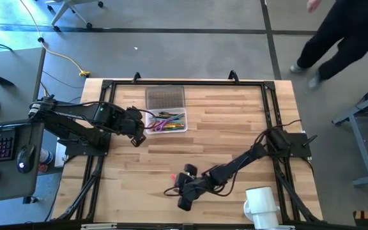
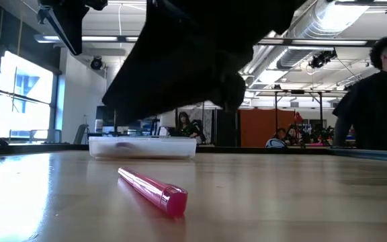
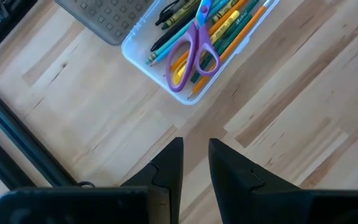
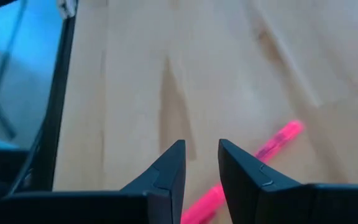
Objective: Pick & place school supplies into a supply box
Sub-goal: Put the pink pen into the transparent supply box
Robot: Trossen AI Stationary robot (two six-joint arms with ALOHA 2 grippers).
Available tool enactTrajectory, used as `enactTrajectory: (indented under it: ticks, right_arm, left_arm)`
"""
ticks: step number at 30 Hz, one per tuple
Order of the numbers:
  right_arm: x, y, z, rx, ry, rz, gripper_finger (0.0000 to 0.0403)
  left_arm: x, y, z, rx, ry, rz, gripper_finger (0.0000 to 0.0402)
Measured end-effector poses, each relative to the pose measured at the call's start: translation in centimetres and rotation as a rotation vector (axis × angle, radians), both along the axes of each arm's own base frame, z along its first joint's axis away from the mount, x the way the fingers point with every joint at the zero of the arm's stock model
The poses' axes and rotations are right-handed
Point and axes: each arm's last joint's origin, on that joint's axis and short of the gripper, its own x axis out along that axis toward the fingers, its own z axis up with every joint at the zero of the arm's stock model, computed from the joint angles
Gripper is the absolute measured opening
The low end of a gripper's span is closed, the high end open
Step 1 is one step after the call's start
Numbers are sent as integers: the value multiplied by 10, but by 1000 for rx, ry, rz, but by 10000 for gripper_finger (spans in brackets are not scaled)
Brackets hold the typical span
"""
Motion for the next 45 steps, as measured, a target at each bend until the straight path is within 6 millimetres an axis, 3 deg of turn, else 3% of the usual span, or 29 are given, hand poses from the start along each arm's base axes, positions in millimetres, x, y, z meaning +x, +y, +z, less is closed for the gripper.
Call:
enactTrajectory:
  ticks: [10,21,27,39,45]
  right_arm:
    - [2,-6,-5,-38,12,-23,78]
    - [21,-22,9,-141,-152,110,78]
    - [24,-32,7,-122,-118,200,81]
    - [15,-23,0,-97,-26,220,158]
    - [4,-18,-8,-142,72,115,195]
  left_arm:
    - [2,0,1,37,-8,-38,111]
    - [3,0,1,50,-11,-68,111]
    - [3,0,1,55,-6,-84,111]
    - [3,0,1,60,-1,-101,111]
    - [4,0,1,59,-4,-101,111]
